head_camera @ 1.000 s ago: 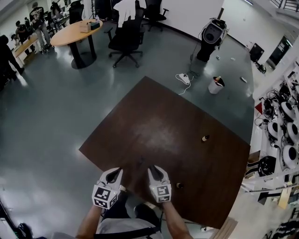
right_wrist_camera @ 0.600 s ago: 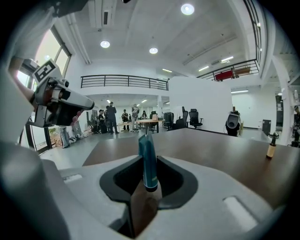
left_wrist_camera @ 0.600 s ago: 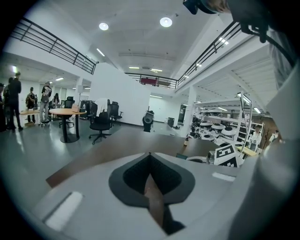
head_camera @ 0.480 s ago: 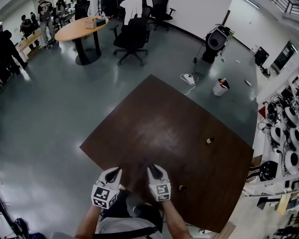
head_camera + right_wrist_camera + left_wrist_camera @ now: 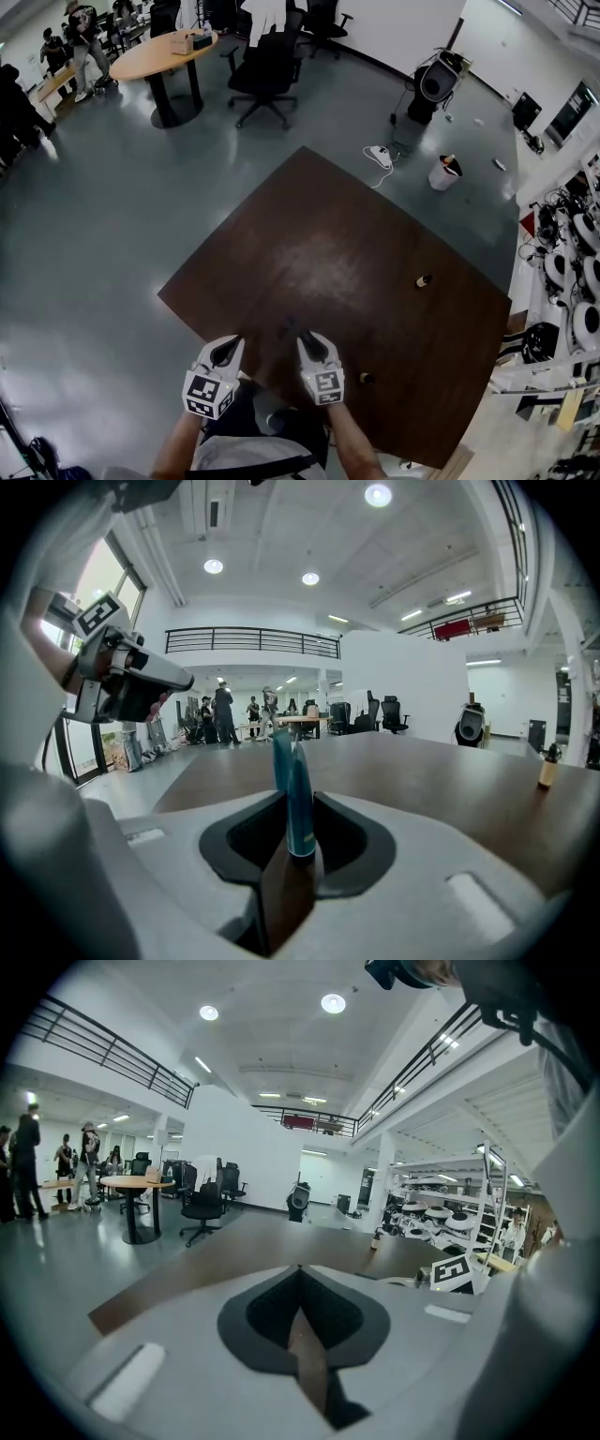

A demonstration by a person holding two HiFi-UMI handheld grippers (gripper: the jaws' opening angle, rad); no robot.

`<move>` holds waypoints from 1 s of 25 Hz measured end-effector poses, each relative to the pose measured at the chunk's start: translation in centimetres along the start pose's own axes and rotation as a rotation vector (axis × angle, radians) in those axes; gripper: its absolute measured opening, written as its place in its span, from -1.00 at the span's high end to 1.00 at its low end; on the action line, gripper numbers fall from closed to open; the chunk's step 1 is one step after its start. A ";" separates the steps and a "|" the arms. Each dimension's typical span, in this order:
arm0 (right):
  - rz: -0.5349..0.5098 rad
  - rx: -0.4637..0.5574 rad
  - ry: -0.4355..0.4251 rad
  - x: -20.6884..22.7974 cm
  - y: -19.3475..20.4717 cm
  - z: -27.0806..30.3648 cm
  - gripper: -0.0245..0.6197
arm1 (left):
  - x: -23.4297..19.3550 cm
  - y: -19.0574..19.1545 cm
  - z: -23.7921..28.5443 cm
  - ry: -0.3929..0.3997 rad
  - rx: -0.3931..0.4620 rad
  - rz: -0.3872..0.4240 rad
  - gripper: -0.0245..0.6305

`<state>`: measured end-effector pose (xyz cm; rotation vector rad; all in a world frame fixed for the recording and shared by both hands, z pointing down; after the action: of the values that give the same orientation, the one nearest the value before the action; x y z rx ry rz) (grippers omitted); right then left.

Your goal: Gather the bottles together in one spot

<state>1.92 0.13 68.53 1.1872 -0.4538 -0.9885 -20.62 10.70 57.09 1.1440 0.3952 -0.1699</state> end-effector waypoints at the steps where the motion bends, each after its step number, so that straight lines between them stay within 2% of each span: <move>1: 0.000 0.005 0.000 0.0 0.0 0.0 0.65 | 0.0 0.0 0.0 0.000 -0.001 0.000 0.92; 17: 0.004 0.045 0.001 0.0 0.1 0.2 0.64 | 0.2 0.6 -0.1 -0.009 0.004 -0.003 0.92; 19: 0.018 0.055 -0.005 -0.2 0.0 0.2 0.47 | 0.1 0.6 -0.3 -0.010 0.004 -0.004 0.92; 22: 0.031 0.068 -0.007 -0.6 -0.1 0.0 0.10 | 0.1 0.5 -0.6 -0.013 0.003 -0.004 0.92; 25: 0.025 0.068 0.003 -0.9 -0.4 -0.2 0.03 | 0.0 0.2 -0.7 -0.007 0.006 0.001 0.92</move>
<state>1.46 0.99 68.26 1.2404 -0.5022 -0.9558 -20.65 11.46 57.03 1.1491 0.3879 -0.1747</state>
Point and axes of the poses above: the fingertips, and each gripper's own axes: z forward along the fingers, x to its right, y out of its underside, the point moved 10 cm from there along -z, backward along the fingers, and after that the axes turned 13 degrees about -z, right-handed, at the moved point
